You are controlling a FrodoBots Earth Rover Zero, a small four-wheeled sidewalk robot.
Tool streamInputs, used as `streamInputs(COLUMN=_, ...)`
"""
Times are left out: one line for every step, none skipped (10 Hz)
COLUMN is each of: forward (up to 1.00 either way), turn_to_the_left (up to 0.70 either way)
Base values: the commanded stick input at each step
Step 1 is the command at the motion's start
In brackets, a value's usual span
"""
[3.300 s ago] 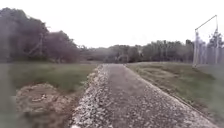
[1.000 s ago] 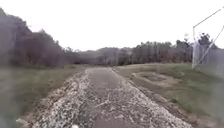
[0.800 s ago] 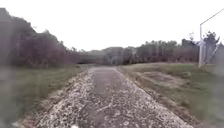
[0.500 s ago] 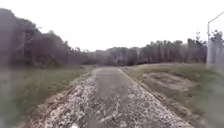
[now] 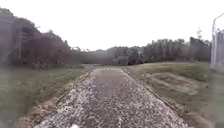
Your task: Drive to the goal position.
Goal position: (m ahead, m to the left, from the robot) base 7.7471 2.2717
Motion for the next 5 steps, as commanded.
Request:
streamInputs(forward=0.68, turn_to_the_left=-0.31)
streamInputs(forward=0.68, turn_to_the_left=-0.25)
streamInputs(forward=0.68, turn_to_the_left=-0.18)
streamInputs(forward=0.68, turn_to_the_left=-0.12)
streamInputs(forward=0.68, turn_to_the_left=-0.05)
